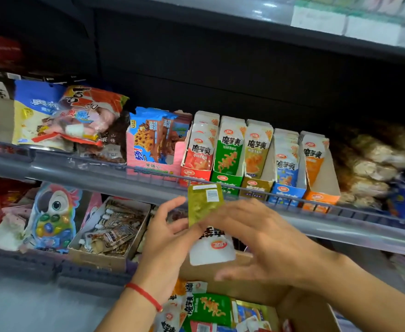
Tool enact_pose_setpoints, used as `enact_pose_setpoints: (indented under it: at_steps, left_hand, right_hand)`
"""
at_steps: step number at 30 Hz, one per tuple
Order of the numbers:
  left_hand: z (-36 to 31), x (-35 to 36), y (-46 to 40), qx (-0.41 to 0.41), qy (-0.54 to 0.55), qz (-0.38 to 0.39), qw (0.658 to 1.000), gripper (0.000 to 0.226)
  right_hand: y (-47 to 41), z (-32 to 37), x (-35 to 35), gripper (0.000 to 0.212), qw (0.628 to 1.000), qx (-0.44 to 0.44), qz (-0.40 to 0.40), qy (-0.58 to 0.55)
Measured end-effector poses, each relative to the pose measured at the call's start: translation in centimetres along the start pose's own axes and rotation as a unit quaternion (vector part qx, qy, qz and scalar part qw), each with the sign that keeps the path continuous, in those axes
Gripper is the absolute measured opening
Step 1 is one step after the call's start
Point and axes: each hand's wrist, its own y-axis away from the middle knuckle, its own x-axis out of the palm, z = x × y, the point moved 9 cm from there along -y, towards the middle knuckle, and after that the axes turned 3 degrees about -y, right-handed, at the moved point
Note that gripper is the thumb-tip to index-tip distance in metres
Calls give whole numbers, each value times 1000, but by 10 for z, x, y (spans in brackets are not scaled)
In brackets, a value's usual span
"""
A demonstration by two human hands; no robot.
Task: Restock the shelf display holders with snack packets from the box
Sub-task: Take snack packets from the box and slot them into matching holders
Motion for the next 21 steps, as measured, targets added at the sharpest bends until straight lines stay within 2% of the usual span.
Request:
enact_pose_setpoints:
  at_steps: [2,5,6,9,13,17,21]
  left_hand:
    - [4,3,0,-9,14,8,1000,72]
    - [8,11,2,-28,51,27,998,54]
    - [9,13,2,-31,59,37,997,51]
    - [8,13,3,-22,23,42,999,40]
    - [7,1,1,-5,-43,32,999,39]
    - [10,-5,-2,-17,-51,31,998,44]
    - [13,-6,-6,-27,-50,35,998,46]
  right_hand:
    - [6,5,2,69,999,-12,9,49]
    - [13,-7,-7,29,997,-12,-75,32]
    - [15,-17,-14,24,995,6,-100,14]
    - [18,-57,-62,26,977,106,-185,-14]
    - [18,-122,-126,27,937,234,-260,30]
    - [9,-181,-145,22,908,326,-259,54]
    - [-14,-218,-129,23,908,367,-187,76]
